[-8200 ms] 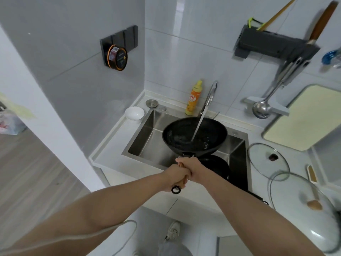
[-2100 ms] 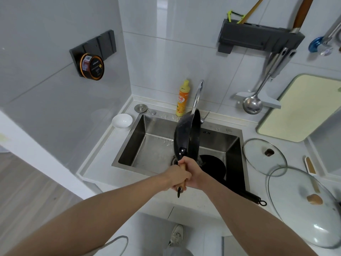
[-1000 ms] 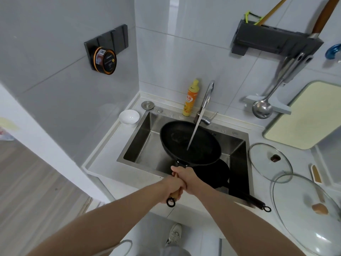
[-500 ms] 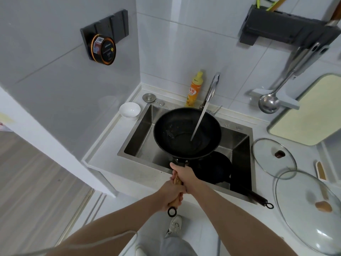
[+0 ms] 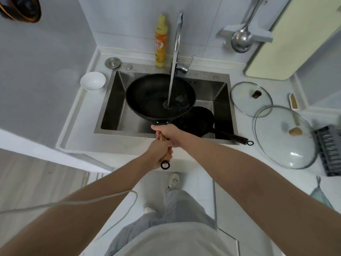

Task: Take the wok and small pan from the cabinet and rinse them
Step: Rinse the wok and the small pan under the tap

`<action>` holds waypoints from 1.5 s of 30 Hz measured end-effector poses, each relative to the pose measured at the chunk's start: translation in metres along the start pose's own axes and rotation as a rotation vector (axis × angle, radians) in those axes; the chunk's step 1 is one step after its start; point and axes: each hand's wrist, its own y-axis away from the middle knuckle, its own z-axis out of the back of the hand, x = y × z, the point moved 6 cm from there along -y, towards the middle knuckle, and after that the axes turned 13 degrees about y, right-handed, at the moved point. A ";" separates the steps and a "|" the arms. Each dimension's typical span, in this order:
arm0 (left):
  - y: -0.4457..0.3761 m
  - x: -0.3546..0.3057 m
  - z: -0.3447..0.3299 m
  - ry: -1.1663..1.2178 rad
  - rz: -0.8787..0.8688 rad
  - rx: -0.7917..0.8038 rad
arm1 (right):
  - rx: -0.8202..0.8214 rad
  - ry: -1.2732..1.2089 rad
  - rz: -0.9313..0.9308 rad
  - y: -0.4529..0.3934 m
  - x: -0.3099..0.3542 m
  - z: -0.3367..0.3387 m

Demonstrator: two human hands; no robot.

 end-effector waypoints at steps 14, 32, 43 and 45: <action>0.003 0.024 -0.009 -0.179 -0.143 -0.048 | -0.017 -0.054 0.105 -0.005 -0.024 0.011; 0.005 -0.007 -0.018 0.063 0.034 0.017 | -0.016 -0.022 -0.012 0.011 0.005 0.018; 0.011 0.016 -0.019 -0.086 -0.140 0.003 | -0.102 0.021 0.111 0.010 -0.013 0.021; 0.014 0.014 -0.018 -0.150 -0.184 -0.038 | -0.031 -0.034 0.126 0.010 -0.011 0.017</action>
